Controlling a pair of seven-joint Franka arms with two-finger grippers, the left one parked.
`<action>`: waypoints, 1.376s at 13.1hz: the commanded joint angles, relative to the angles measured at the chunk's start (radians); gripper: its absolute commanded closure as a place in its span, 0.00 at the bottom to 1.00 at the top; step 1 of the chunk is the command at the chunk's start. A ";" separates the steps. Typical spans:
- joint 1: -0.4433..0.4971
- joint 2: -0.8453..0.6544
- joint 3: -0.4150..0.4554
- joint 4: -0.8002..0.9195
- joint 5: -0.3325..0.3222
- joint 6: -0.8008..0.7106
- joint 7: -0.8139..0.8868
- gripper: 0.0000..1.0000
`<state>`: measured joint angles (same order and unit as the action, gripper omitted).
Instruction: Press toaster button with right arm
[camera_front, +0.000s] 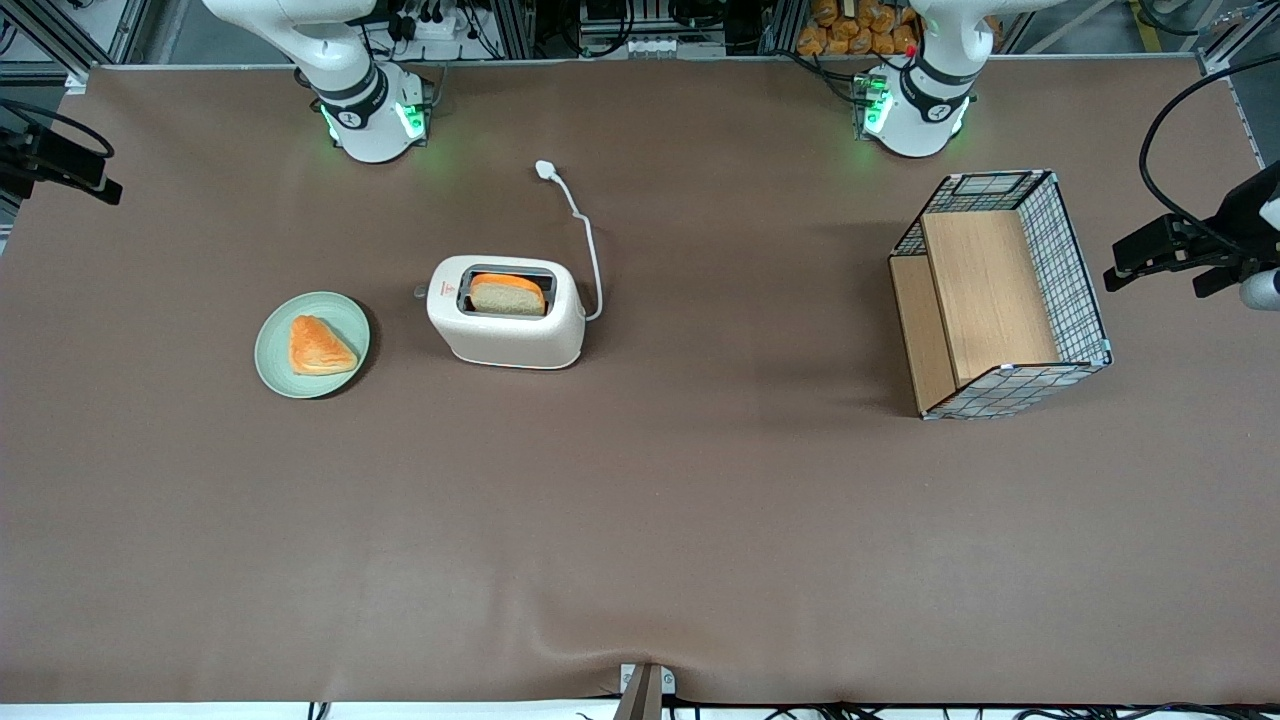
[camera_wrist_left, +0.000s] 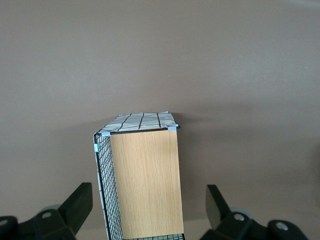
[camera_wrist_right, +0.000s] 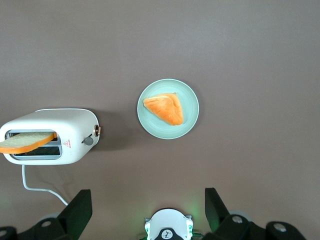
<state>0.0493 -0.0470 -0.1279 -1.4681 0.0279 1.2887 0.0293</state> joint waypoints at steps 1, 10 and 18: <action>-0.008 -0.017 0.010 -0.011 -0.010 -0.009 0.003 0.00; 0.003 0.019 0.008 0.006 0.047 -0.023 0.004 0.00; 0.083 0.029 0.010 -0.106 0.072 -0.072 0.009 0.00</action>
<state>0.1303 -0.0079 -0.1136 -1.5467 0.0844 1.2075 0.0306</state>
